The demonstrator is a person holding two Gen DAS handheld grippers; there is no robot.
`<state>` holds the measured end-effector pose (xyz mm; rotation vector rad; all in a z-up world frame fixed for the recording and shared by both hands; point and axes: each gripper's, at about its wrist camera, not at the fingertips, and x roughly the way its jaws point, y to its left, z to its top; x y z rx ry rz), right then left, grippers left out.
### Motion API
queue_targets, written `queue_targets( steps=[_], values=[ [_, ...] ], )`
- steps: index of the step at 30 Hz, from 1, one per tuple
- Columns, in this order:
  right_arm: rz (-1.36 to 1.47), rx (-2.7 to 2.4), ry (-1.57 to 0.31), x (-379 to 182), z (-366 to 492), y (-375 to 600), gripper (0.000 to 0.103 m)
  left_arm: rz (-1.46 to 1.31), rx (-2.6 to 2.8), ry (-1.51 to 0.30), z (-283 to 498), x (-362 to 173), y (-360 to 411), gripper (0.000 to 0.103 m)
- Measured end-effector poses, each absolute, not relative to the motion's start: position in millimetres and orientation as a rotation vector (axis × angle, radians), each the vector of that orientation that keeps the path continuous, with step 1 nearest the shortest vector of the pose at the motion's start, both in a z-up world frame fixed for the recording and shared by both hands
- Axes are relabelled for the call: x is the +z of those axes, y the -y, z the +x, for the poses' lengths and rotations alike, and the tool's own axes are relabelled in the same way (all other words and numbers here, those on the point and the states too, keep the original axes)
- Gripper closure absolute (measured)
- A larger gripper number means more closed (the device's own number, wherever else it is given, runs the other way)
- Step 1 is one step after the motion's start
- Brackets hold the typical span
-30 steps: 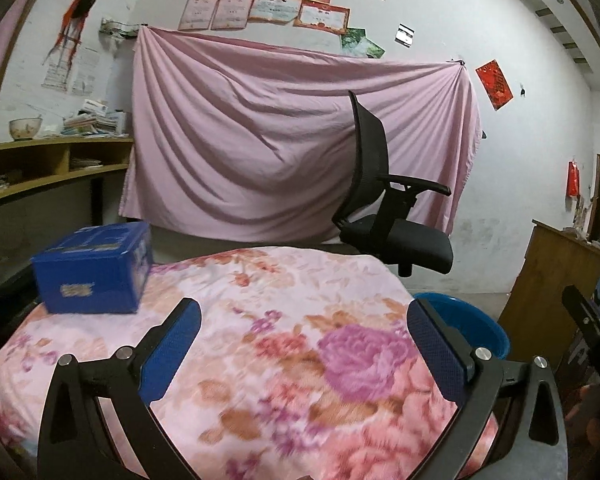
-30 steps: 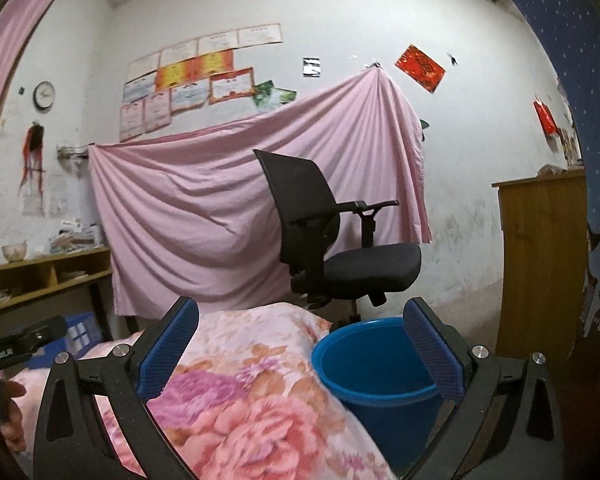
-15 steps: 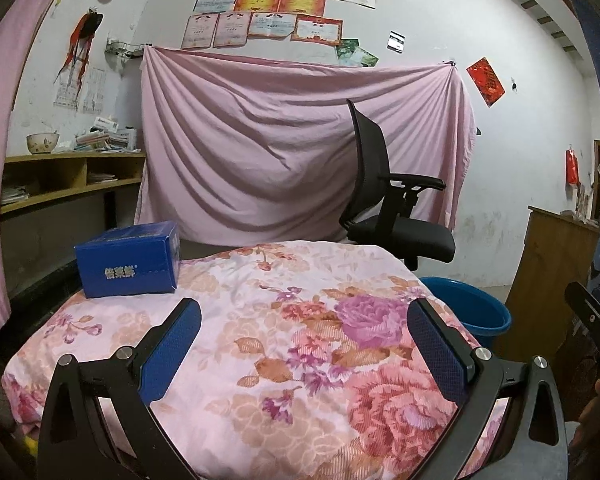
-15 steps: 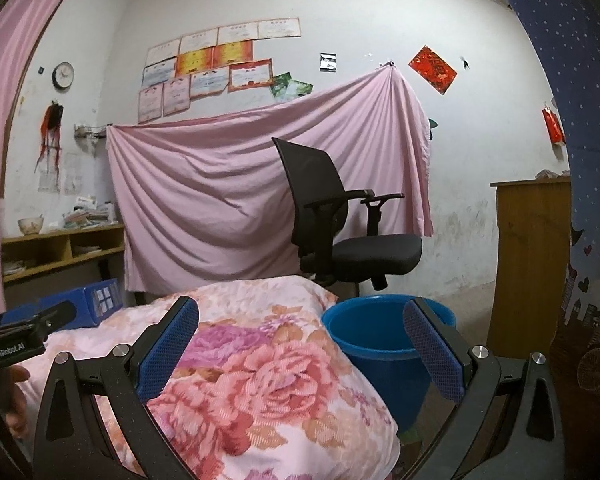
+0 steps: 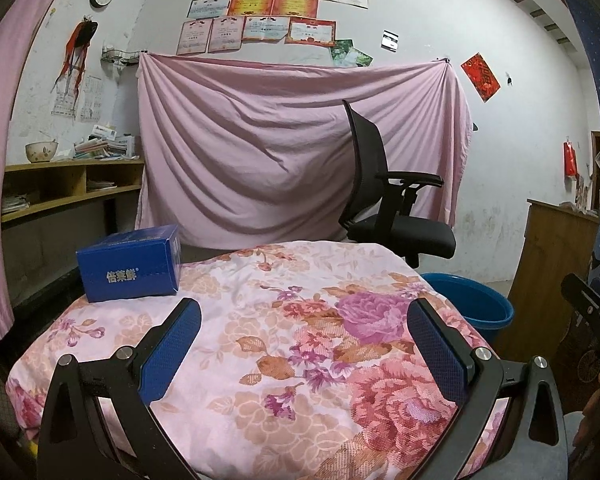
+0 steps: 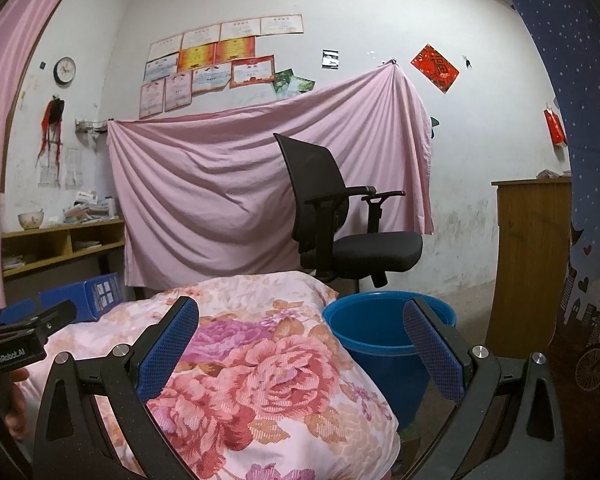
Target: Collect trash
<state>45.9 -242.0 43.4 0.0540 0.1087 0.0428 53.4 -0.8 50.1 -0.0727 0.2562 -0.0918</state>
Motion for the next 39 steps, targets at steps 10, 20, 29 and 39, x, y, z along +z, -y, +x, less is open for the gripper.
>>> queue_targets(
  steps=[10, 20, 29, 39],
  values=[
    [0.053, 0.044, -0.111, 42.6, 45.9, 242.0, 0.0, -0.071, -0.088, -0.252, 52.3, 49.3, 0.2, 0.002],
    [0.052, 0.044, -0.112, 43.0, 45.8, 241.6, 0.0, -0.071, -0.088, -0.25, 52.8, 49.0, -0.5, 0.002],
    [0.053, 0.044, -0.114, 43.0, 45.5, 241.0, 0.0, -0.072, -0.089, -0.25, 52.8, 48.4, -0.1, 0.002],
    [0.052, 0.045, -0.115, 42.4, 45.4, 241.1, 0.0, -0.071, -0.089, -0.251, 53.0, 48.6, -1.4, 0.002]
  ],
)
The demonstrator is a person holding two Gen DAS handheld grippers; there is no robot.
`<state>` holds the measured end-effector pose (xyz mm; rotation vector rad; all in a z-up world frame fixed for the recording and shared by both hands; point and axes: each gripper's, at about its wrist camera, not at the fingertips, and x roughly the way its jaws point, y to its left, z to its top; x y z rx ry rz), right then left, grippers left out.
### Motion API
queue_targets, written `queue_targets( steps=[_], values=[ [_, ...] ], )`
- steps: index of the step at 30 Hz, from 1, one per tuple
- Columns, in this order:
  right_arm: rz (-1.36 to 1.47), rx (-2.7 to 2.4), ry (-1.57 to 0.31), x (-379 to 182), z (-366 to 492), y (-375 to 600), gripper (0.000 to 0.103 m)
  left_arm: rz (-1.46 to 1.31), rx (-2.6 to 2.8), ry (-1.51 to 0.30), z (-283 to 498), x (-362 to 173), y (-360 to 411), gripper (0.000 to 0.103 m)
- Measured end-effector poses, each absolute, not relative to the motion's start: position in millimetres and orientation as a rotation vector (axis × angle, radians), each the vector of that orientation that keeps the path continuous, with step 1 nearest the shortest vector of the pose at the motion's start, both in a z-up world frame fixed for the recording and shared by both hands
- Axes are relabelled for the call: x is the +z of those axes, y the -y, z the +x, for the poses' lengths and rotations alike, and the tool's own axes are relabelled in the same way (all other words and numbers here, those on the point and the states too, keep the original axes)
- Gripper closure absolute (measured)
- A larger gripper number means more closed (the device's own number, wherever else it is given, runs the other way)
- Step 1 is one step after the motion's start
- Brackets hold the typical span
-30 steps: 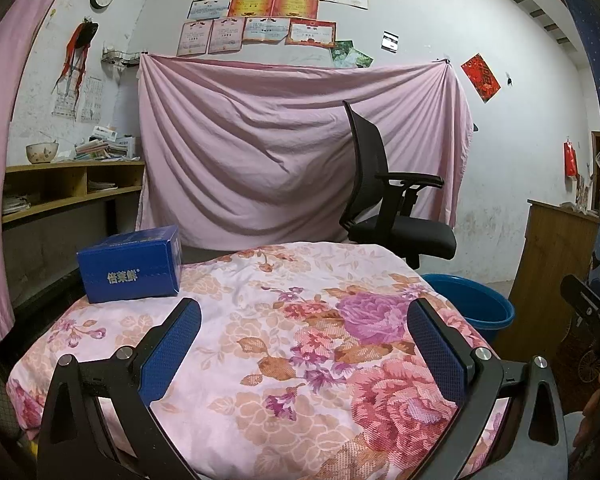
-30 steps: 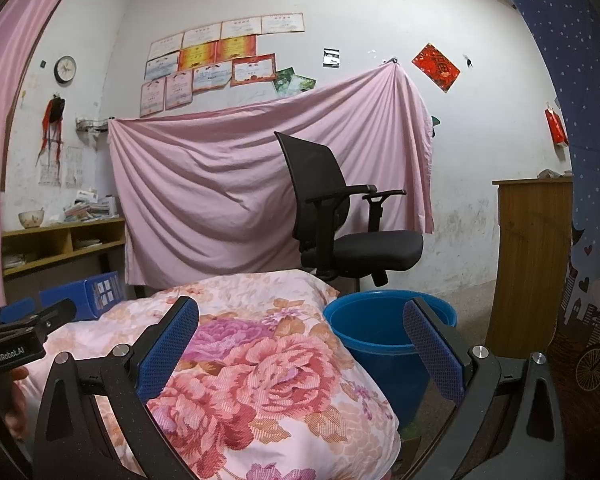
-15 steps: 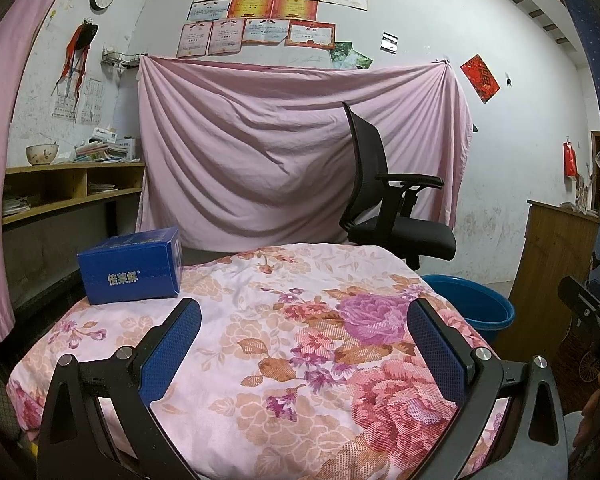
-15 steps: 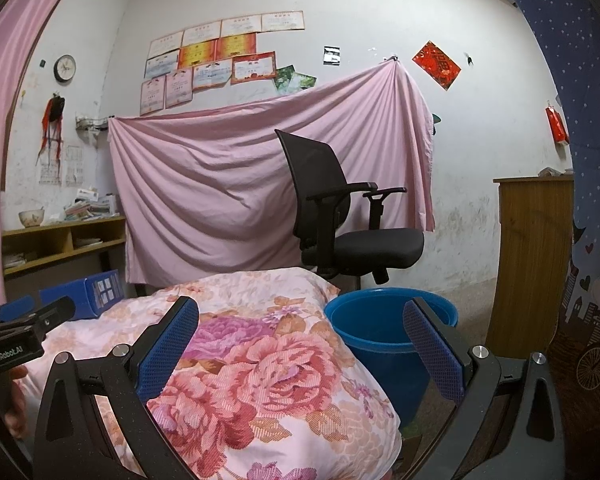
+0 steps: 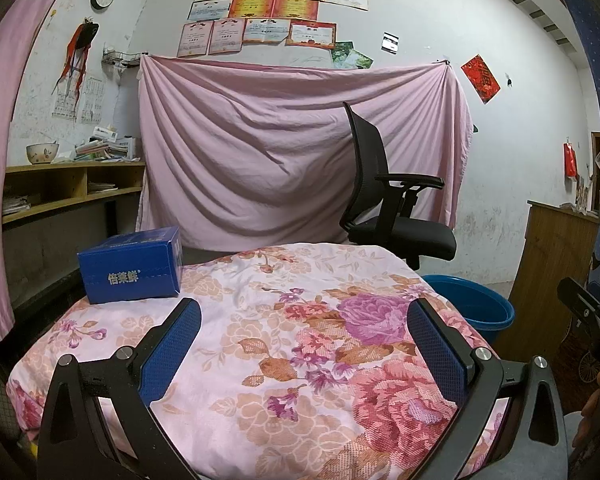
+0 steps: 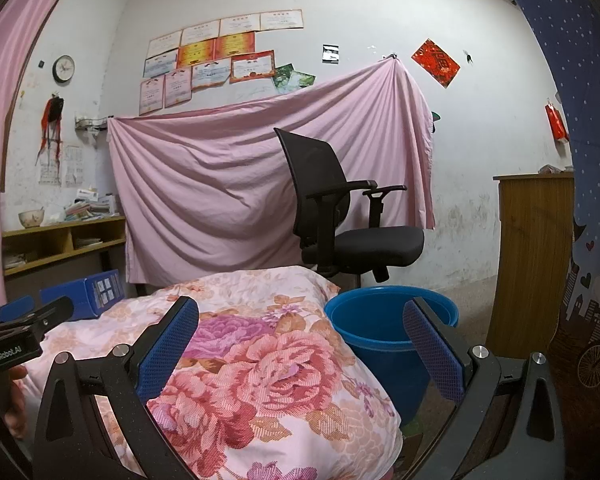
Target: Collect trash
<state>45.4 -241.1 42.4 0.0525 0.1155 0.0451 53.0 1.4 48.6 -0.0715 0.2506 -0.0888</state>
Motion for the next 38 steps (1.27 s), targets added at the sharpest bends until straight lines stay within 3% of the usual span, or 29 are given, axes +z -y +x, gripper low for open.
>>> queue_targets(
  steps=[38],
  values=[
    [0.057, 0.044, -0.122, 43.3, 44.6, 239.9, 0.0, -0.032, -0.128, -0.252, 56.4, 44.2, 1.6, 0.002]
  ],
)
